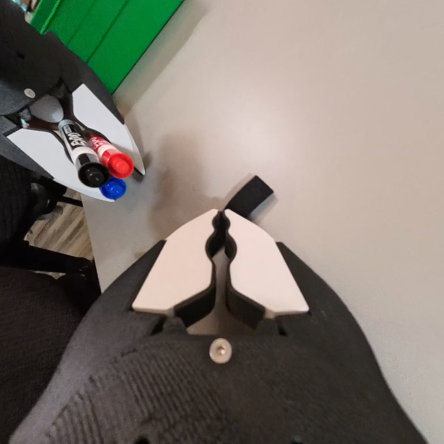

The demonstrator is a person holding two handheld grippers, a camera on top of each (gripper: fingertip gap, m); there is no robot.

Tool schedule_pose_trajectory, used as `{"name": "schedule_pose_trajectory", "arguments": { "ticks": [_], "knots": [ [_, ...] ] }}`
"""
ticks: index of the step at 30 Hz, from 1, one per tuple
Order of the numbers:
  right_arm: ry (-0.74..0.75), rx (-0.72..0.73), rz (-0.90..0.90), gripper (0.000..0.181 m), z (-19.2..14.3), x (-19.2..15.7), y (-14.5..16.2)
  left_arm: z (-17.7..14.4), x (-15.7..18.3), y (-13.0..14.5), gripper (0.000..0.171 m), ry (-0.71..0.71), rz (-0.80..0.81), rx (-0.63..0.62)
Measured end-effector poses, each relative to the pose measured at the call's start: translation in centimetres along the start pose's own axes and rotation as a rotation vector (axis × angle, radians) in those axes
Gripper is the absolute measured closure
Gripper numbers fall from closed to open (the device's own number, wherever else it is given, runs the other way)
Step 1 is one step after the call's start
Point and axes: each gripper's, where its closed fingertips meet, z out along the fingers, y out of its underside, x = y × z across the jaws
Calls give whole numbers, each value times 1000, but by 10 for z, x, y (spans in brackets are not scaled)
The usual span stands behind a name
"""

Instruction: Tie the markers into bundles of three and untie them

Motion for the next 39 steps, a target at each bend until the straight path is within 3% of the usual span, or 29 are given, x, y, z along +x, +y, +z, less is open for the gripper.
{"name": "schedule_pose_trajectory", "arguments": {
  "ticks": [3, 7, 14, 17, 20, 22, 25, 28, 30, 33, 36, 39],
  "knots": [
    [15, -37, -34, 175, 7, -6, 0, -1, 1, 0, 125, -4, 1, 1],
    [108, -46, -62, 144, -5, 2, -2, -4, 3, -1, 125, -10, 10, 8],
    [281, 2, -48, 136, -32, 30, -6, -4, 4, -1, 125, -13, 14, 1],
    [338, 28, -135, 133, -50, 39, -12, -5, 5, -3, 125, -13, 21, 11],
    [264, 27, -284, 132, -60, 32, -15, -4, 4, -2, 124, -10, 22, 10],
    [208, 11, -428, 129, -60, 25, -9, -4, 4, -1, 125, -8, 21, 8],
    [273, -50, -643, 127, -55, 32, -2, -3, 3, -1, 125, -6, 18, 7],
    [358, -140, -739, 132, -45, 45, 1, -3, 3, -1, 124, -6, 17, 3],
    [333, -180, -782, 131, -36, 44, 6, -3, 2, 0, 124, -9, 14, 3],
    [328, -201, -814, 148, -34, 41, 10, -4, 2, 1, 125, -12, 9, 2],
    [397, -250, -864, 179, -41, 47, 15, -4, 2, 1, 125, -13, 7, 0],
    [404, -218, -825, 181, -48, 43, 12, -4, 2, 1, 124, -15, 10, -3]
  ]
}}
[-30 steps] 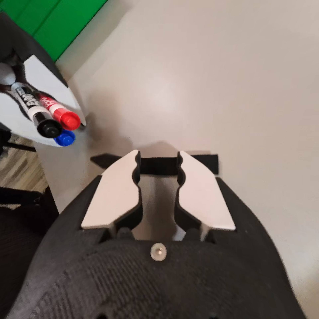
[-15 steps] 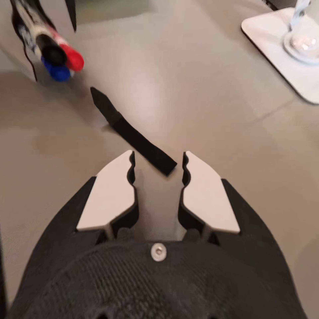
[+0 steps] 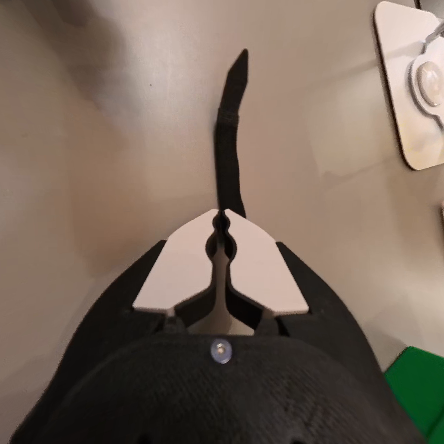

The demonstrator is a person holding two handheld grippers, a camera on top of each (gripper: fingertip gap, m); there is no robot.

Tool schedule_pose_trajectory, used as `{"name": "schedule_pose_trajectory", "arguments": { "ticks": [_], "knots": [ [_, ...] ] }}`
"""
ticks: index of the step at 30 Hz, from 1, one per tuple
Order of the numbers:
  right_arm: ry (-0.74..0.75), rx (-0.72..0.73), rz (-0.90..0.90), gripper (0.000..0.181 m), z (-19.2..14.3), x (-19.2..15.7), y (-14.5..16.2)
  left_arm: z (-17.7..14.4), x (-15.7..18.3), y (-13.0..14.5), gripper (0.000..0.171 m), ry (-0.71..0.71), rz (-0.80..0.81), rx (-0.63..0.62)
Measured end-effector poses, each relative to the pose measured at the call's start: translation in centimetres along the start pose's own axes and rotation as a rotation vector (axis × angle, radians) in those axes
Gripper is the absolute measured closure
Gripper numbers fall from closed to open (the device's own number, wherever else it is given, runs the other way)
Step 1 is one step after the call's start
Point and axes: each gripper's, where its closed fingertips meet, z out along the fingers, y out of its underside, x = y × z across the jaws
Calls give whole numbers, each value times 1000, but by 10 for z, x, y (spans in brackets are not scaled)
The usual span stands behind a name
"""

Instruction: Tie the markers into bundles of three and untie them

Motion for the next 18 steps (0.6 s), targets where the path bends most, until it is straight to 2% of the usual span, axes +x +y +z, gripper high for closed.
{"name": "schedule_pose_trajectory", "arguments": {
  "ticks": [6, 7, 8, 9, 12, 13, 14, 18],
  "knots": [
    [21, 114, 153, 181, -18, 17, -5, -1, 1, 0, 124, -1, 1, -1],
    [1, 131, 168, 169, -17, 16, -6, -1, 0, 0, 124, -1, 0, -1],
    [-23, 133, 187, 149, -14, 13, -6, -1, 0, 0, 124, 0, 0, -1],
    [-49, 116, 199, 140, -10, 9, -4, 0, 1, 0, 125, 1, 0, -2],
    [-38, 45, 157, 141, 3, 3, 5, 0, 1, 0, 125, 2, 1, -4],
    [-20, 29, 148, 148, 6, 4, 6, 0, 1, 0, 125, 1, 1, -4],
    [-10, 30, 148, 162, 6, 5, 5, 0, 1, 0, 125, 1, 2, -3],
    [-14, 16, 153, 169, 4, 6, 4, -1, 0, 1, 125, 0, -1, 0]
  ]
}}
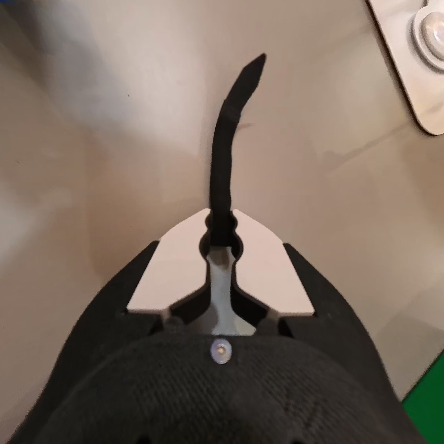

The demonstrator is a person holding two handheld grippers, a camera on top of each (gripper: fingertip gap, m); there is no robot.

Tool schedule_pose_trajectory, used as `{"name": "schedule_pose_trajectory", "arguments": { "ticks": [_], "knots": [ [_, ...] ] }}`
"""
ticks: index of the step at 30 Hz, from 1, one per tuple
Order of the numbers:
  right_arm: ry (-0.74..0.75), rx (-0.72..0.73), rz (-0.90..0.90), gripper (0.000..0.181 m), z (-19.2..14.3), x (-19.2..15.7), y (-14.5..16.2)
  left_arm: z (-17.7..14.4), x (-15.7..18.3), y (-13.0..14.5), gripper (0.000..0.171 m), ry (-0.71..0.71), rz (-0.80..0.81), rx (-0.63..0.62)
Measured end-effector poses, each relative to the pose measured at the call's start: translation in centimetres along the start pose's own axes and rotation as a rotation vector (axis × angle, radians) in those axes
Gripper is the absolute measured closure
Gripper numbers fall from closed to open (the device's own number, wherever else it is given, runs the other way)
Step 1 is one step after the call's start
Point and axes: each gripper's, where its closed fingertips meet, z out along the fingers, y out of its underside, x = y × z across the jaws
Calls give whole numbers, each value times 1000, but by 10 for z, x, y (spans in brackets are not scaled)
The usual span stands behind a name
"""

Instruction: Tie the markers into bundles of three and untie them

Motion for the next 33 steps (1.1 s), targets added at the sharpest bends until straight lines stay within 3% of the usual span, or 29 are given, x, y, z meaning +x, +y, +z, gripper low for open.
{"name": "schedule_pose_trajectory", "arguments": {
  "ticks": [4, 8, 11, 13, 17, 23, 29, 33],
  "knots": [
    [-45, 115, 117, 172, -15, 2, -18, 1, 0, 1, 125, 2, -1, -4],
    [-259, 264, 360, 172, -33, -6, -35, 2, 0, 0, 124, 4, 1, -7],
    [-494, 231, 394, 171, -44, -32, -29, 2, 0, 0, 125, 3, 0, -8],
    [-515, 150, 326, 169, -43, -40, -15, 2, 0, 0, 125, 4, -1, -8],
    [-373, 68, 271, 160, -34, -27, 2, 2, 0, 0, 125, 6, -1, -8],
    [-99, 117, 333, 146, -38, 19, 3, 2, 0, 1, 124, 9, -3, -8],
    [-88, 133, 349, 151, -54, 4, -9, 1, -1, 2, 124, 5, -10, -6],
    [78, 143, 561, 143, -53, -7, -8, 0, -3, 2, 125, -4, -16, -3]
  ]
}}
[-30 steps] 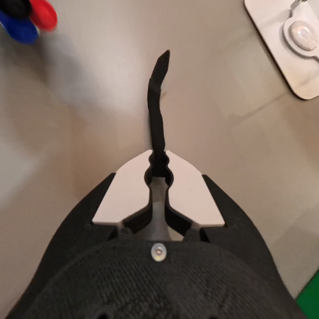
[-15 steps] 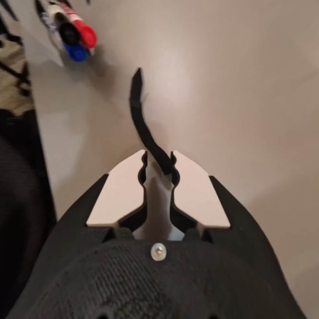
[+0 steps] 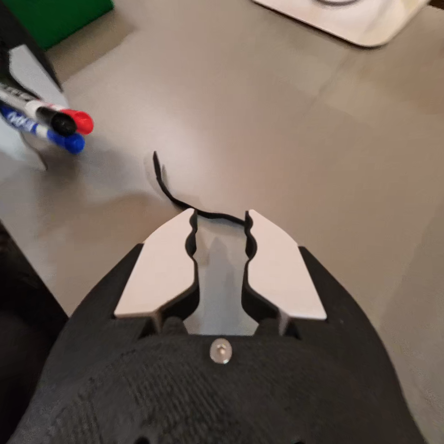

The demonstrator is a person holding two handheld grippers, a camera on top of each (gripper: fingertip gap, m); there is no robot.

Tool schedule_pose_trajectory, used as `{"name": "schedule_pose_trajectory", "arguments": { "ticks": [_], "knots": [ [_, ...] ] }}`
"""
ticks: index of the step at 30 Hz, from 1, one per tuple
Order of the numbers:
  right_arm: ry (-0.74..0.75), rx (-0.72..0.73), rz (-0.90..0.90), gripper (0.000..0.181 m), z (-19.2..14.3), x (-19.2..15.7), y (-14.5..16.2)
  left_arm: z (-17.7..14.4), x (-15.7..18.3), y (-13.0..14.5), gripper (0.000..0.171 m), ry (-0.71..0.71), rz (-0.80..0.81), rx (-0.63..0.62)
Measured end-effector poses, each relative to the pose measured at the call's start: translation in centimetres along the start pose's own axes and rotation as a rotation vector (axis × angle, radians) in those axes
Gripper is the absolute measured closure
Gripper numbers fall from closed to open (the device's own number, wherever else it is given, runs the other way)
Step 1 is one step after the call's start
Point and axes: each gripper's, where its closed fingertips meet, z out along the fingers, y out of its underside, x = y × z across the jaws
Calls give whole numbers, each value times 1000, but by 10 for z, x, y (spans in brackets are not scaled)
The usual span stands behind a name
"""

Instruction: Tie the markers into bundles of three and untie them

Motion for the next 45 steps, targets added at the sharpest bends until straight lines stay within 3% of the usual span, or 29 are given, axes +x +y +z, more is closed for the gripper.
{"name": "schedule_pose_trajectory", "arguments": {
  "ticks": [2, 6, 12, 17, 23, 25, 30, 38, 45],
  "knots": [
    [41, 35, 50, 126, 3, -12, 9, 0, 0, 1, 125, 2, -3, 0],
    [80, -38, 48, 94, 21, -30, 29, -1, -1, 1, 125, 1, -7, 3],
    [93, -110, 38, 78, 52, -30, 24, -2, -1, 2, 125, 0, -10, 2],
    [112, -166, -43, 81, 71, -15, 14, -2, -1, 1, 125, 1, -8, 0],
    [-68, -207, -134, 88, 82, -25, 0, -3, -1, 2, 125, -1, -7, 8],
    [-162, -199, -140, 105, 83, -34, -4, -3, -2, 2, 125, 0, -11, 8],
    [-306, -178, -184, 118, 83, -50, -5, -4, -2, 3, 125, -1, -14, 10],
    [-328, -263, -425, 128, 68, -58, 16, -3, -2, 4, 125, 4, -18, 7],
    [-316, -330, -482, 126, 59, -60, 26, -2, -2, 4, 124, 7, -13, 5]
  ]
}}
